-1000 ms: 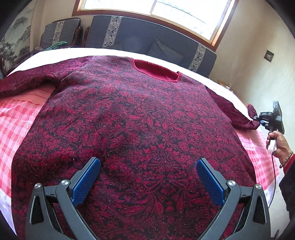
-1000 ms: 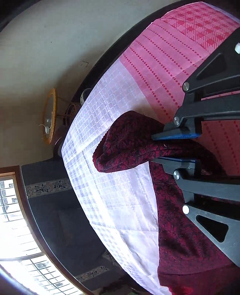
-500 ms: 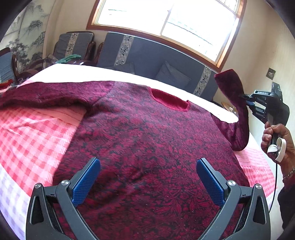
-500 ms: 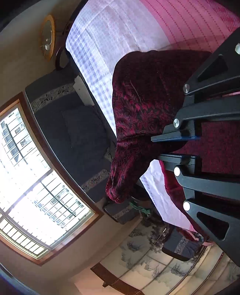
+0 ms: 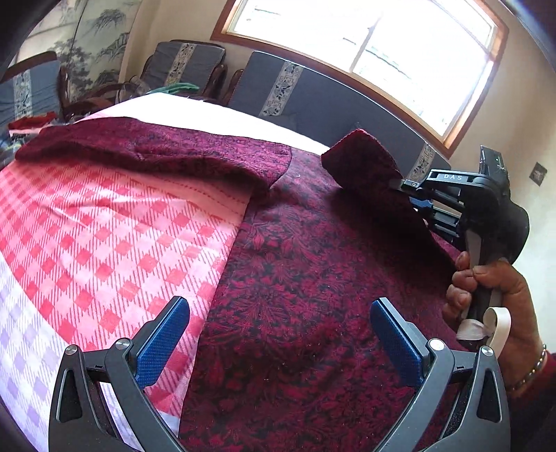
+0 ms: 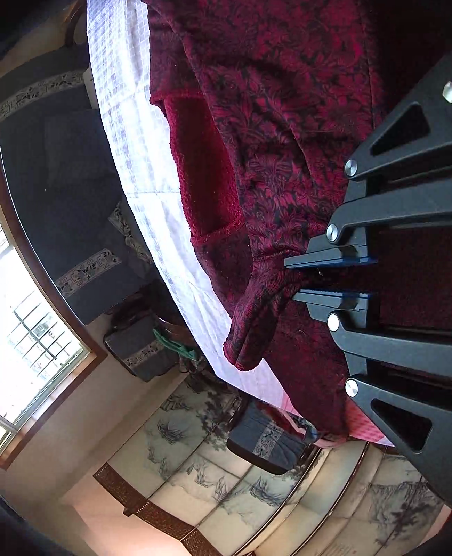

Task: Fold small clothes
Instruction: 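Fold the held sleeve across the sweater body with the right gripper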

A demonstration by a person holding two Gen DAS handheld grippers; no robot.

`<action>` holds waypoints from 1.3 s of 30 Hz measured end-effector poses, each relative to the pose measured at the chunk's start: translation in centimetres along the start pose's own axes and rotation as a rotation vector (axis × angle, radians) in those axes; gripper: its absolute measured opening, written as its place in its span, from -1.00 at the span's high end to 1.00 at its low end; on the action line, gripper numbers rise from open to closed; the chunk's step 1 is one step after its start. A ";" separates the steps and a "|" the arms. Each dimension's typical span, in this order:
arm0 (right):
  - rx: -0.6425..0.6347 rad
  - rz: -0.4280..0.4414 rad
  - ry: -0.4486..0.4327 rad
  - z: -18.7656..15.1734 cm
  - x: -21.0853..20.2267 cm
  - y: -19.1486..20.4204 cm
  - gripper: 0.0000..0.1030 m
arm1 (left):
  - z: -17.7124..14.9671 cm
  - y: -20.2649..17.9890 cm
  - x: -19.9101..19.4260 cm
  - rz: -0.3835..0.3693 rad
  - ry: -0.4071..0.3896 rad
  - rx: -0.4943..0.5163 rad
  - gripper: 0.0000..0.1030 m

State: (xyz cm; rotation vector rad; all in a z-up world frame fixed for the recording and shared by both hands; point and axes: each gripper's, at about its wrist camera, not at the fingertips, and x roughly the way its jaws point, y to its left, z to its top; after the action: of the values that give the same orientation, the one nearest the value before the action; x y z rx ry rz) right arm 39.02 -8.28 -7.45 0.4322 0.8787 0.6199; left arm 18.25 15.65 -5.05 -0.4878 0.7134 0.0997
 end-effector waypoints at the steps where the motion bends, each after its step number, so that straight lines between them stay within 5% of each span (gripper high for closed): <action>1: 0.009 0.004 -0.014 0.2 0.1 0.2 0.81 | 0.0 0.2 0.0 -0.013 0.003 -0.014 -1.00; 6: -0.003 -0.008 -0.085 0.9 -0.7 0.5 0.81 | -0.3 -0.4 -0.4 -0.026 -0.013 0.005 -1.00; 12: -0.098 -0.060 0.048 -2.1 2.2 1.4 0.67 | -0.3 -1.1 -0.4 -0.020 -0.017 0.024 -1.00; 17: -0.032 0.004 0.070 -3.2 0.7 0.1 -0.06 | -0.1 -0.3 0.0 -0.019 -0.009 -0.016 -1.00; 18: -0.028 0.020 0.060 -3.1 0.2 0.3 -0.09 | -0.1 -0.2 0.0 -0.016 -0.008 -0.021 -1.00; 21: -0.039 0.074 0.036 -2.7 -1.2 1.1 -0.09 | 0.0 0.0 -0.1 -0.028 -0.002 -0.031 -1.00; 25: -0.149 0.038 0.032 -1.4 -0.6 3.6 -0.07 | 1.5 1.4 -1.5 -0.059 -0.024 -0.060 -1.00; 29: -0.224 0.007 0.017 0.7 1.6 5.8 0.24 | 4.5 3.4 -3.4 -0.013 -0.073 -0.058 -1.00; 35: -0.379 -0.123 0.265 -1.1 8.9 6.8 0.29 | 9.1 10.4 -2.4 0.013 -0.028 -0.184 -1.00; 39: -0.263 0.003 0.139 -0.8 4.3 5.8 0.30 | 11.3 15.4 -1.1 0.026 -0.017 -0.309 -1.00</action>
State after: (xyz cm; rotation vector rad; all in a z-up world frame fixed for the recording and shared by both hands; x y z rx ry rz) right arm 38.62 -1.01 -6.95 0.1550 0.9135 0.7641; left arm 20.35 34.61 -3.07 -0.7720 0.6913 0.2401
